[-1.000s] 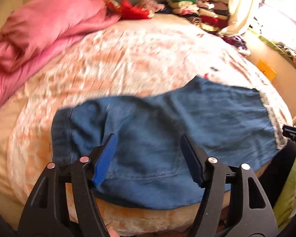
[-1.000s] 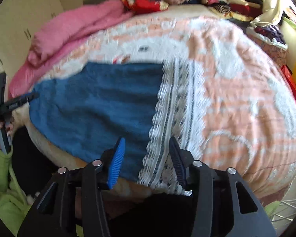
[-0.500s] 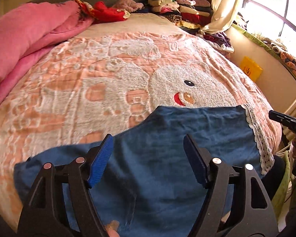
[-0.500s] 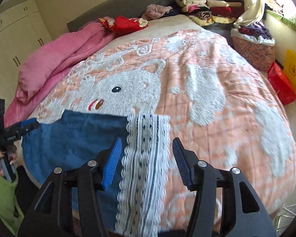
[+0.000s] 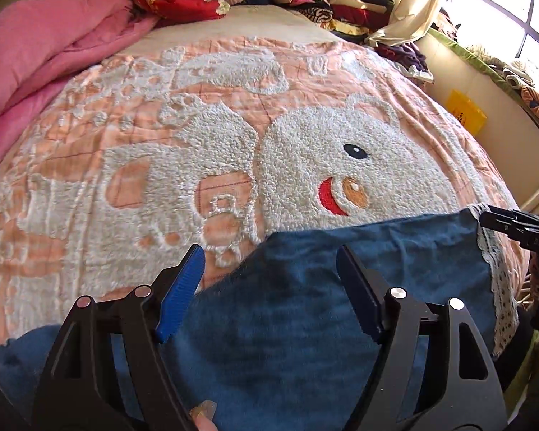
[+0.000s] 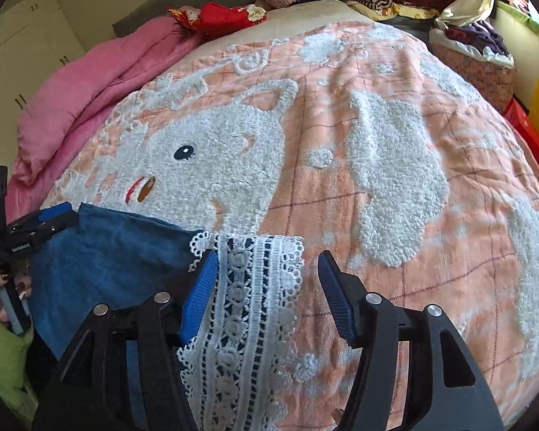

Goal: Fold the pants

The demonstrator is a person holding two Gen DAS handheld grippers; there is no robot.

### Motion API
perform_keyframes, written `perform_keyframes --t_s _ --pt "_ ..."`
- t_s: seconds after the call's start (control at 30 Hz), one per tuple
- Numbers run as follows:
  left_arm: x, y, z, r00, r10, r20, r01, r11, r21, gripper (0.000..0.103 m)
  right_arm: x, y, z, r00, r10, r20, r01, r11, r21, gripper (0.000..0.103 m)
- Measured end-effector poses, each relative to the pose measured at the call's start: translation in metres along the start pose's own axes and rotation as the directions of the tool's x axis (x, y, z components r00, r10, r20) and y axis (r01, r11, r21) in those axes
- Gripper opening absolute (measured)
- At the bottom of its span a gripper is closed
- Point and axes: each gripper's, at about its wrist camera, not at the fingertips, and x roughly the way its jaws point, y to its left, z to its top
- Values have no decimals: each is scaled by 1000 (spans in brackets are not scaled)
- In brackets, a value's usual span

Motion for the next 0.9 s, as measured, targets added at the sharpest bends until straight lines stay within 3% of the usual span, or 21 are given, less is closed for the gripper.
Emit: perform_keyframes --t_s 0.17,0.27,0.3,0.33,0.4,0.43,0.57,0.67,0.8,0.9 --pt "27 0 -1 999 -4 -53 3 1000 -6 68 12 -13 -3 999 52 -17 -51 998 43 56" --pt "33 -2 -4 999 3 -52 -3 1000 -4 66 13 -14 -6 996 93 -13 -93 995 44 41" --pt "33 -3 -4 999 -2 -51 2 1000 2 53 14 -13 -6 994 112 -12 -111 993 45 33" --pt "32 -6 -5 998 -21 -51 21 1000 5 30 15 -13 -7 991 137 -11 -136 990 46 28" --pt "31 -13 -5 999 -7 -51 9 1000 30 7 12 -8 -10 986 168 7 -168 986 24 18" --pt "27 -18 -6 999 10 -38 -8 998 55 3 9 -5 -11 985 171 20 -171 985 2 17" --pt "11 -26 -3 998 38 51 -43 994 104 1 -16 8 -2 985 140 102 -133 989 -67 15" --pt "11 -25 8 997 45 65 -51 995 90 1 -24 13 18 984 120 129 -106 988 -113 15" --pt "26 -23 14 997 61 57 -65 995 71 1 -4 11 31 995 52 83 -40 989 -140 15" --pt "38 -19 7 997 70 34 -72 996 53 1 20 3 22 1000 9 26 -6 993 -119 18"
